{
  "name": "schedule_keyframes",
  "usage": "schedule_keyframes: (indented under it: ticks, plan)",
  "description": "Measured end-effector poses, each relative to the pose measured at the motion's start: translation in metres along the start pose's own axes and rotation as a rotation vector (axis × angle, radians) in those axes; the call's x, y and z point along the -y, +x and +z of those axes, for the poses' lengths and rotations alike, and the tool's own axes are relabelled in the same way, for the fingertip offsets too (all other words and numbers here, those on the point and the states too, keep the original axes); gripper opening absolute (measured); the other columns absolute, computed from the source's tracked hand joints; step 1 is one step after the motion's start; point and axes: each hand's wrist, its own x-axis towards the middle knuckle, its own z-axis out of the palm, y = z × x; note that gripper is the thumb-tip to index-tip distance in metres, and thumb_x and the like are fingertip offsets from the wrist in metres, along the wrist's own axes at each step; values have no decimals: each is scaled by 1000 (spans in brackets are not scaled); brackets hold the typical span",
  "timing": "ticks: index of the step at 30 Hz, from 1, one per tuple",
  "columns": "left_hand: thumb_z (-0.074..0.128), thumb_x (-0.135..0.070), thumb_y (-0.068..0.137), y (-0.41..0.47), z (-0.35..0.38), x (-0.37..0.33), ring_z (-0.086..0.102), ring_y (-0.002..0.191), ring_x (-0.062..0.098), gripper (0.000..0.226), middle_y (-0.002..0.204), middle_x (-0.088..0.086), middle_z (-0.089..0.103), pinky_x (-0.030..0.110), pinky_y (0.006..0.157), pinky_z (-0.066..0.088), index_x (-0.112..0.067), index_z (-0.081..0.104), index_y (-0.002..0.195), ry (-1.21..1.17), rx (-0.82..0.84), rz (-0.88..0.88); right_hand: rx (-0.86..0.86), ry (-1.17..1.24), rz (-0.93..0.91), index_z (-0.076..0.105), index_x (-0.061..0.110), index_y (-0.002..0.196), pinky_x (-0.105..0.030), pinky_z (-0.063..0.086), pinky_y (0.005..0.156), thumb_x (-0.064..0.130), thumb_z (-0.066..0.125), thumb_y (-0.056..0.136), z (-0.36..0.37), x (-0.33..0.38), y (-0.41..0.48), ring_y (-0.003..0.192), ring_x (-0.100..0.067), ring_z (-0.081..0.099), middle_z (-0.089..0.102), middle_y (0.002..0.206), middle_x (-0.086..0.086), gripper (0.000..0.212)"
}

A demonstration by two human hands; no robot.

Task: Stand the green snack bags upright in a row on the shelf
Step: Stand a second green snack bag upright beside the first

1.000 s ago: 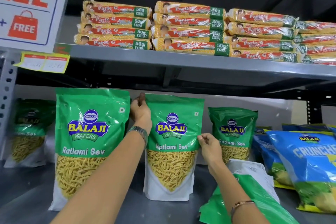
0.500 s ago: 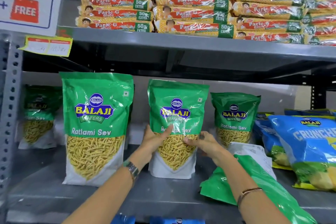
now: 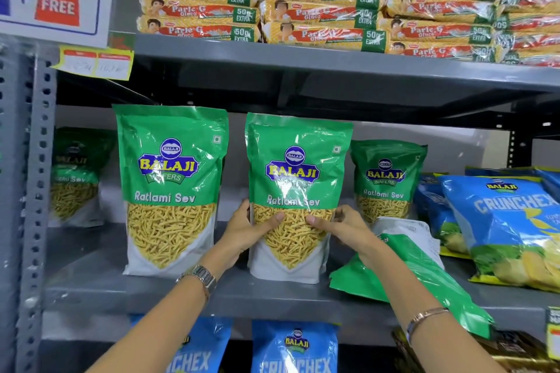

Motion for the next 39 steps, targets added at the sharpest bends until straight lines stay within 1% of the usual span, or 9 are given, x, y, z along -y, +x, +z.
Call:
schedule_keyframes:
  ticks: [3, 8, 14, 19, 24, 28, 33, 36, 39]
  plan:
    - [73, -29, 72, -5, -1, -1, 50, 85, -11, 48, 96, -20, 56, 3, 59, 43, -27, 46, 111, -13, -2, 29, 16, -40, -31, 46, 8, 114, -26, 43, 77, 45, 79, 61, -2, 4, -9, 96, -15, 54, 57, 106, -2, 73]
    - [75, -49, 51, -9, 1, -1, 58, 104, 10, 69, 107, -9, 62, 26, 88, 47, -27, 50, 110, -28, -30, 28, 6, -54, -41, 46, 8, 113, -28, 40, 81, 45, 78, 62, -2, 5, -11, 99, -17, 55, 59, 109, -4, 71]
    - [78, -63, 37, -10, 2, -2, 60, 106, 13, 90, 116, -1, 64, 38, 96, 49, -22, 52, 113, -38, -46, 37, -8, -50, -20, 47, 8, 114, -32, 43, 87, 47, 79, 58, 0, 4, -9, 104, -21, 56, 60, 113, -7, 75]
    - [76, -61, 40, -9, 4, -1, 60, 108, 15, 85, 117, -1, 64, 42, 97, 48, -25, 52, 113, -27, -58, 49, -15, -35, -13, 48, 7, 113, -33, 44, 89, 43, 79, 60, 1, 5, -10, 104, -22, 56, 61, 112, -7, 72]
    - [74, -57, 47, -9, 6, 2, 59, 105, 13, 75, 113, -3, 63, 33, 92, 48, -26, 50, 112, -22, -59, 66, -15, 0, -12, 47, 7, 112, -30, 41, 85, 41, 79, 62, 2, 3, -12, 99, -20, 56, 60, 109, -6, 68]
    - [73, -66, 41, -7, 6, 5, 58, 107, 15, 81, 112, -4, 62, 36, 95, 47, -28, 50, 110, -14, -66, 72, -27, -4, -20, 46, 8, 111, -28, 41, 82, 39, 78, 64, 3, 4, -14, 95, -18, 55, 59, 104, -3, 64]
    - [66, -81, 32, -12, 9, 8, 57, 111, 14, 99, 113, -9, 61, 36, 98, 45, -31, 46, 114, -3, -71, 113, -206, -51, -130, 45, 15, 105, -32, 49, 80, 43, 80, 59, 1, 3, -23, 90, -18, 61, 63, 101, -5, 64]
    - [61, -83, 41, -23, 15, 15, 43, 123, 8, 113, 134, -11, 45, 29, 103, 34, -26, 32, 135, 0, -199, 201, -256, -118, -245, 49, 24, 96, -34, 53, 79, 47, 80, 56, -13, 6, -41, 89, -16, 63, 63, 93, 3, 55]
    - [59, -73, 59, -45, 28, 14, 35, 122, -12, 95, 133, -24, 38, 11, 102, 26, -26, 33, 137, -67, -344, 378, -227, -414, -381, 54, 32, 77, -24, 46, 71, 55, 78, 50, -33, 3, -71, 82, -5, 57, 60, 80, 15, 43]
